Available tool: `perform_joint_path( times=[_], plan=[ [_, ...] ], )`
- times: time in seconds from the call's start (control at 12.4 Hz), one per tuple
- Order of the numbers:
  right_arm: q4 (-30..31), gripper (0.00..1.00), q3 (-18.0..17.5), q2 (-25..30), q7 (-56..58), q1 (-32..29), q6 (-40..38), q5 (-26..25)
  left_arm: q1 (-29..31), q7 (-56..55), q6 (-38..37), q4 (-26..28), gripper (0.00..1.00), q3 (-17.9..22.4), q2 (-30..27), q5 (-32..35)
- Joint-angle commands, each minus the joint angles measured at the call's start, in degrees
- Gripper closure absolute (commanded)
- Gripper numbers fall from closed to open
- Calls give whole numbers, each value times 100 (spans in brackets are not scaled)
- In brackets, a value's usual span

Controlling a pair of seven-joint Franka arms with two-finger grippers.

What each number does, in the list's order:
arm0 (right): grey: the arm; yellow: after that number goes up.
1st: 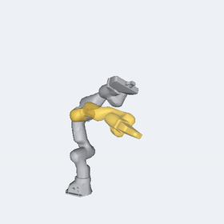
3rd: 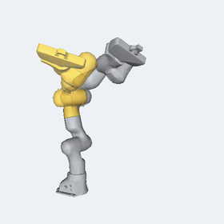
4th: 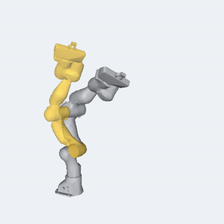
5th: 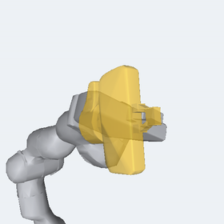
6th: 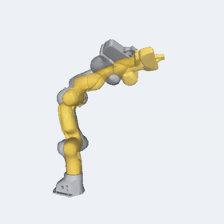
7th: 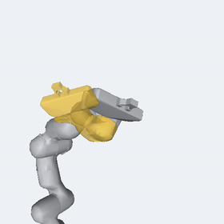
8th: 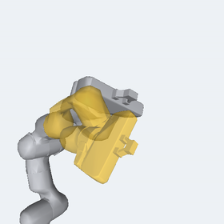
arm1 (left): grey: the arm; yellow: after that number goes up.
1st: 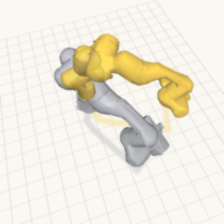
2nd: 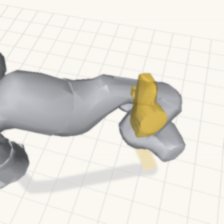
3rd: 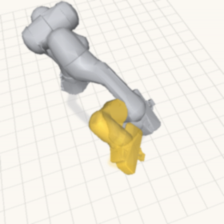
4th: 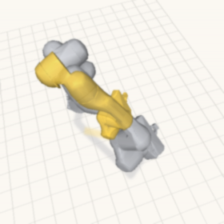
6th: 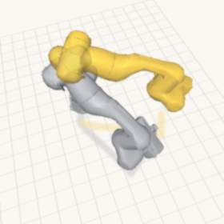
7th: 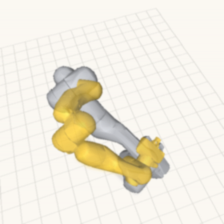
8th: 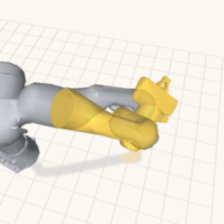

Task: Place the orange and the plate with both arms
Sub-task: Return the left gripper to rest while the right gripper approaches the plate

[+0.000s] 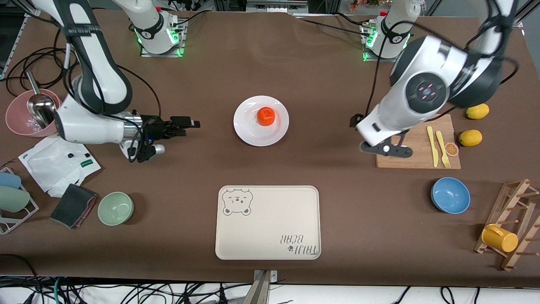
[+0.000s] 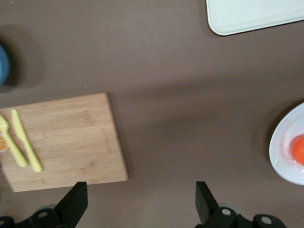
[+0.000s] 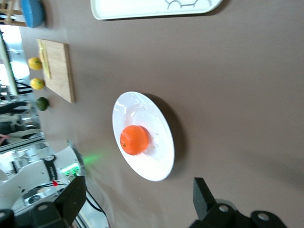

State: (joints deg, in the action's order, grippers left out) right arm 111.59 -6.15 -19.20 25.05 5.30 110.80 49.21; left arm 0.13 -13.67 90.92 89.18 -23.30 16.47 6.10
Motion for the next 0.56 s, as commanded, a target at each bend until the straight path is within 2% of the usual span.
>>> perform_joint_path(
  times=[0.0,0.08,0.16,0.24,0.32,0.48],
  plan=[
    [537,0,-289,-135,798,-47,624,710,503,976,-442,73,0,-61,-608,41],
    [678,0,-395,-214,931,-47,835,895,723,1371,-487,55,0,-70,-705,14],
    [766,0,-544,-285,1054,-47,1072,993,856,1584,-496,-23,0,-26,-767,-447],
    [889,0,-711,-329,1133,-47,1371,1107,848,1543,-470,28,0,53,-1029,-765],
    [1012,0,-869,-390,1265,-47,1635,1256,796,1560,-478,38,0,254,-1118,-777],
    [1127,0,-1011,-636,2018,-47,1822,1834,-88,1622,-417,38,0,1629,-1303,-760]
  ],
)
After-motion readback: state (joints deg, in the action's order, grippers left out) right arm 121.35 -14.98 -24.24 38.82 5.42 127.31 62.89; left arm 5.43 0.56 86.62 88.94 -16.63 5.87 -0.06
